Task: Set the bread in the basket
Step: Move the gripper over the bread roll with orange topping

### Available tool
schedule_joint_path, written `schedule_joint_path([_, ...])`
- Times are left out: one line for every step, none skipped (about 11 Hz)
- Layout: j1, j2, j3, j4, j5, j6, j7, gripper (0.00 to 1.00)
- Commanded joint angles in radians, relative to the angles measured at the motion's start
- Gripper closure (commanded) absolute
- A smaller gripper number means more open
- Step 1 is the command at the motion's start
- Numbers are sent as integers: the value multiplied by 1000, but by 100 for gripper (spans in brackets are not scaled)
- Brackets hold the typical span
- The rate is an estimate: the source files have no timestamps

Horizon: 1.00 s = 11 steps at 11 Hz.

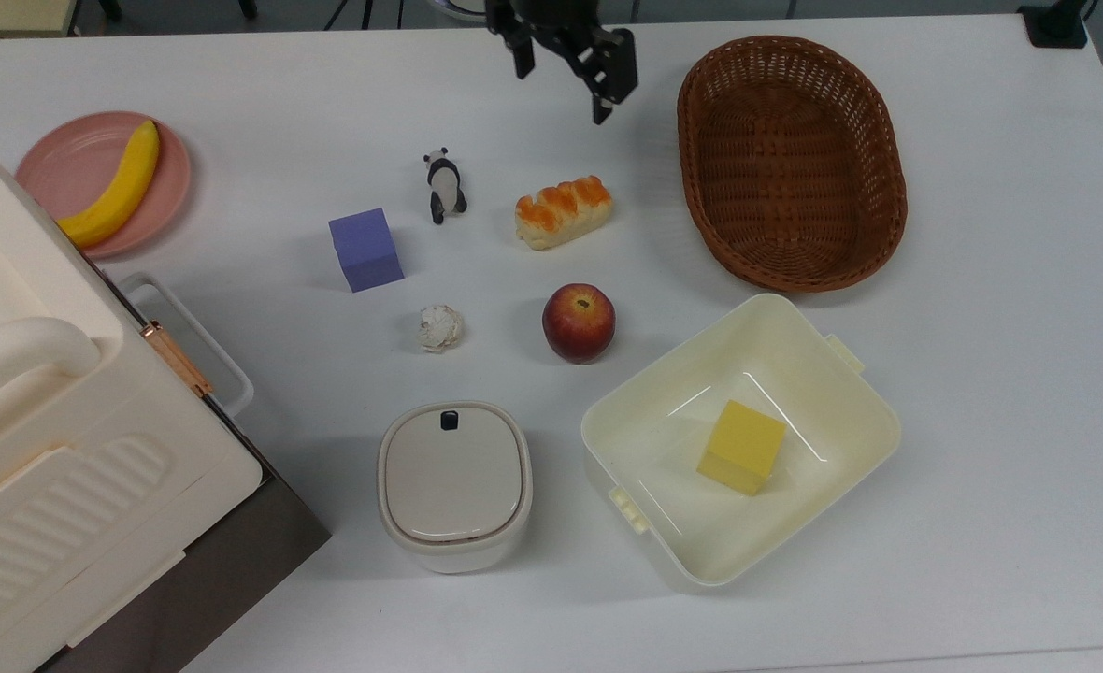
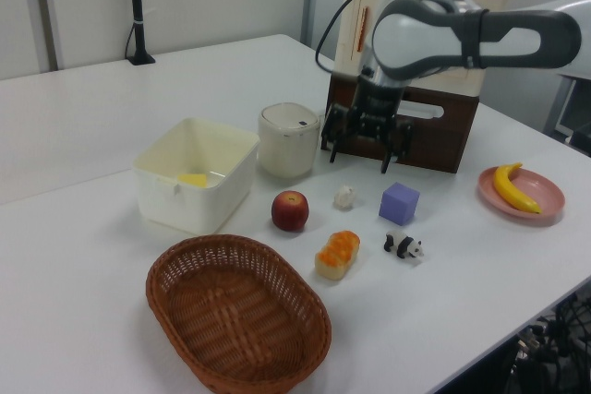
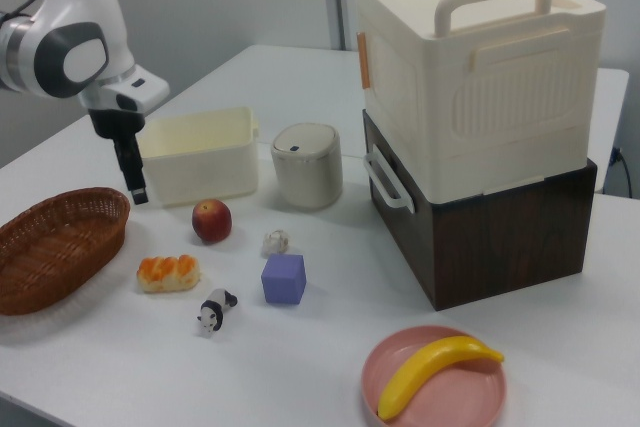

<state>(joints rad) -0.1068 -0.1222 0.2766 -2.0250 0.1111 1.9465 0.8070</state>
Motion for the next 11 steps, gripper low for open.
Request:
schedule_joint_path([77,71,-7,-27,-25,83,121,0])
schedule_joint_path([94,90,-13,-29,-43,100,130,0])
schedule_joint_path([128,105,-54,-29,-50,107,127,0])
schedule_joint_path([191,122,-122,-31,-76,107,124,0])
schedule_joint_path([235,136,-172,-31,-94,120,124,0])
schedule_joint_path([255,147,-194,-32,-96,133,124,0])
schedule_joint_path([283,151,-224,-41,-99,138,124,0])
schedule_joint_path([330,165,-273,-43,-106,138,124,0])
schedule_joint_path([357,177,-292,-43,-114,138,124,0])
schedule_joint_path([363,197,-293,-43,-117,140,124,0])
schedule_joint_path([374,219,-293,-41,-117,141,126,0])
